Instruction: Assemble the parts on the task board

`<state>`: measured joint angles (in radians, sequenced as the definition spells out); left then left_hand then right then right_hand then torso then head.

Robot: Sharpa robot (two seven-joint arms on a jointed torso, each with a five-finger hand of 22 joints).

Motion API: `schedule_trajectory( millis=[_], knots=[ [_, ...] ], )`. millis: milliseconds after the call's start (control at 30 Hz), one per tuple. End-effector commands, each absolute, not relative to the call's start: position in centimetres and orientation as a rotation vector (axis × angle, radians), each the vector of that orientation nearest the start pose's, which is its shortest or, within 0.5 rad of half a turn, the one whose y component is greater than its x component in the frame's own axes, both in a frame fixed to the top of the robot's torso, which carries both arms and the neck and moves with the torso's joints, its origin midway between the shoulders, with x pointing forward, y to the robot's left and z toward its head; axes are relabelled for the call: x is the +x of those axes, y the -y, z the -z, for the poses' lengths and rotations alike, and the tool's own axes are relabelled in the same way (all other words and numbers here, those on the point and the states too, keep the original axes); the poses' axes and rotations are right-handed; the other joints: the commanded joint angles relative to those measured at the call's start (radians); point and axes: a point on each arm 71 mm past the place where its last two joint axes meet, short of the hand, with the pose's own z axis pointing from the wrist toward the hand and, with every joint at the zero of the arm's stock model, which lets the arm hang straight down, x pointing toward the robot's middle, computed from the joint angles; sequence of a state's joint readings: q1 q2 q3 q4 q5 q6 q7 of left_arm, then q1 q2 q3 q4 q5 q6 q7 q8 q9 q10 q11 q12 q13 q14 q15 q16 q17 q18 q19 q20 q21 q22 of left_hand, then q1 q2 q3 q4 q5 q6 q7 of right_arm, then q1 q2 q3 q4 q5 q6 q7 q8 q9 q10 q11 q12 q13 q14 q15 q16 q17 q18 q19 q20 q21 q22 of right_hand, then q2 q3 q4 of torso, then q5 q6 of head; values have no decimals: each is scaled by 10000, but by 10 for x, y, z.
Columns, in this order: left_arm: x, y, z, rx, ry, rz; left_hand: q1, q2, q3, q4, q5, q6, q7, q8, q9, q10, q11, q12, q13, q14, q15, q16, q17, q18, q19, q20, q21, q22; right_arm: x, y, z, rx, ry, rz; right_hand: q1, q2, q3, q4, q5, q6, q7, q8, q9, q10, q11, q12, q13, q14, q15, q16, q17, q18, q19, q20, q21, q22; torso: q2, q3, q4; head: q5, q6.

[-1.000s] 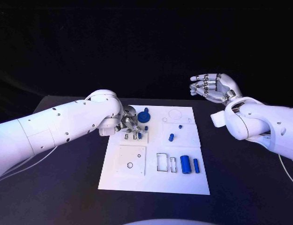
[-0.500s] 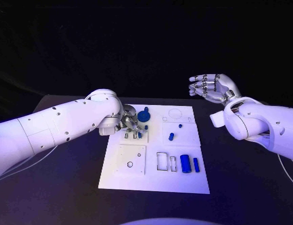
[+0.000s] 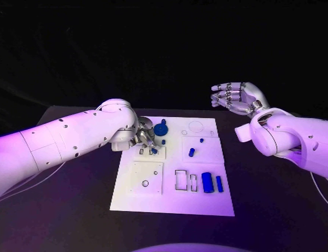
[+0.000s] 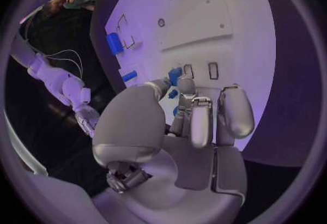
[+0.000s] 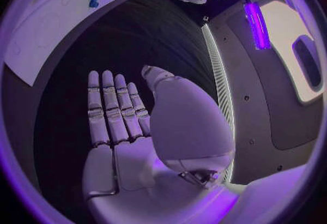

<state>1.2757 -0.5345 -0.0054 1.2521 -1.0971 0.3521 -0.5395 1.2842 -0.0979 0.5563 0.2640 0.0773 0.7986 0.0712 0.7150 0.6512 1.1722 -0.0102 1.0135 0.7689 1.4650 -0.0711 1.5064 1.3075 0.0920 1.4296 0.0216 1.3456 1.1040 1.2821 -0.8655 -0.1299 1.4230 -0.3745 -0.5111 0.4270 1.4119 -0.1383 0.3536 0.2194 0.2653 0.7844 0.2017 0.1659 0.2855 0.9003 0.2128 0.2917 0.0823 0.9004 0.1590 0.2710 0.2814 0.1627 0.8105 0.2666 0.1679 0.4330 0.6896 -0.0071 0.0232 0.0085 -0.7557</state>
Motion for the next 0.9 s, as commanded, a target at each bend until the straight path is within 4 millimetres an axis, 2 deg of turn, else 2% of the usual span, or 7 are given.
schedule_trajectory(
  millis=[33, 67, 133, 467, 667, 767, 900],
  knots=[
    [525, -130, 202, 74, -24413, 4256, 373, -207, 1260, -601, 76, -49, -40, 72, 254, 4, 87, -71, -67, 712, -76, 53, 1291, -82, -18, -54, 85, 48, 509, 254, 163, 6642, -13408, -12006, -111, -20, 20, -70, -5, -71, 734, -62, -10, -58, -24, -39, -17, -30, 73, -54, -14, 165, 41, 51, -37, -23, -3, 1, 7, 4, -10],
    [525, -130, 202, 39, -24435, 4295, 375, -232, 1476, -677, 98, -59, -39, 83, 288, 30, 27, -62, -65, 712, -36, 54, 1293, -86, -25, -31, 81, 38, 509, 254, 163, 6642, -13406, -12005, -111, -20, 20, -70, -5, -71, 734, -62, -10, -58, -24, -39, -17, -30, 73, -54, -14, 165, 41, 51, -37, -23, 1, 2, 10, 4, -21],
    [524, -130, 202, -36, -24468, 4366, 80, -442, 2372, -982, 73, -71, 26, 162, 486, 77, 51, -81, -127, 715, 10, 57, 1304, -84, -31, 15, 103, 76, 509, 253, 163, 6640, -13401, -12003, -111, -20, 20, -70, -5, -71, 734, -62, -10, -58, -24, -39, -17, -30, 73, -54, -14, 165, 41, 51, -37, -23, 1, 0, 10, 7, -22],
    [524, -134, 202, -263, -24414, 4482, -208, -532, 2885, -1280, 58, -68, 32, 219, 657, 125, 53, -59, -142, 714, 15, 54, 1301, -90, -33, 35, 123, 114, 509, 253, 163, 6637, -13394, -12002, -123, -16, 25, -76, 3, -63, 732, -59, -11, -56, -25, -34, -24, -28, 73, -60, -18, 165, 42, 53, -45, -34, 4, 5, 6, 35, -17],
    [522, -140, 199, -689, -24042, 4718, -392, -657, 3219, -1573, 216, -8, 17, 288, 797, 257, 39, 77, -6, 693, -2, 10, 1201, -78, -51, 28, 105, 71, 509, 253, 165, 6647, -13402, -11995, -135, -13, 26, -76, 7, -59, 732, -58, -12, -56, -24, -31, -28, -27, 74, -64, -21, 166, 43, 54, -50, -41, -1, 8, 10, 47, -4],
    [521, -145, 195, -1043, -23726, 4891, -627, -893, 3415, -1859, 920, 151, -23, 323, 903, 478, -5, 262, 188, 718, -42, 44, 1270, -87, -21, 11, 139, 132, 509, 254, 165, 6651, -13390, -11979, -165, -8, 26, -74, 12, -55, 733, -58, -15, -56, -23, -25, -37, -26, 75, -72, -26, 166, 46, 56, -60, -55, -5, 9, 14, 45, 7],
    [519, -150, 191, -1373, -23386, 5070, -735, -972, 3474, -1989, 1237, 244, -47, 310, 944, 596, -31, 347, 290, 739, -64, 80, 1345, -90, -9, -4, 151, 154, 509, 255, 165, 6658, -13369, -11950, -174, -7, 26, -74, 13, -54, 734, -58, -16, -57, -22, -23, -40, -26, 76, -74, -28, 166, 47, 57, -63, -59, -17, 17, 19, 53, -4]
  ],
)
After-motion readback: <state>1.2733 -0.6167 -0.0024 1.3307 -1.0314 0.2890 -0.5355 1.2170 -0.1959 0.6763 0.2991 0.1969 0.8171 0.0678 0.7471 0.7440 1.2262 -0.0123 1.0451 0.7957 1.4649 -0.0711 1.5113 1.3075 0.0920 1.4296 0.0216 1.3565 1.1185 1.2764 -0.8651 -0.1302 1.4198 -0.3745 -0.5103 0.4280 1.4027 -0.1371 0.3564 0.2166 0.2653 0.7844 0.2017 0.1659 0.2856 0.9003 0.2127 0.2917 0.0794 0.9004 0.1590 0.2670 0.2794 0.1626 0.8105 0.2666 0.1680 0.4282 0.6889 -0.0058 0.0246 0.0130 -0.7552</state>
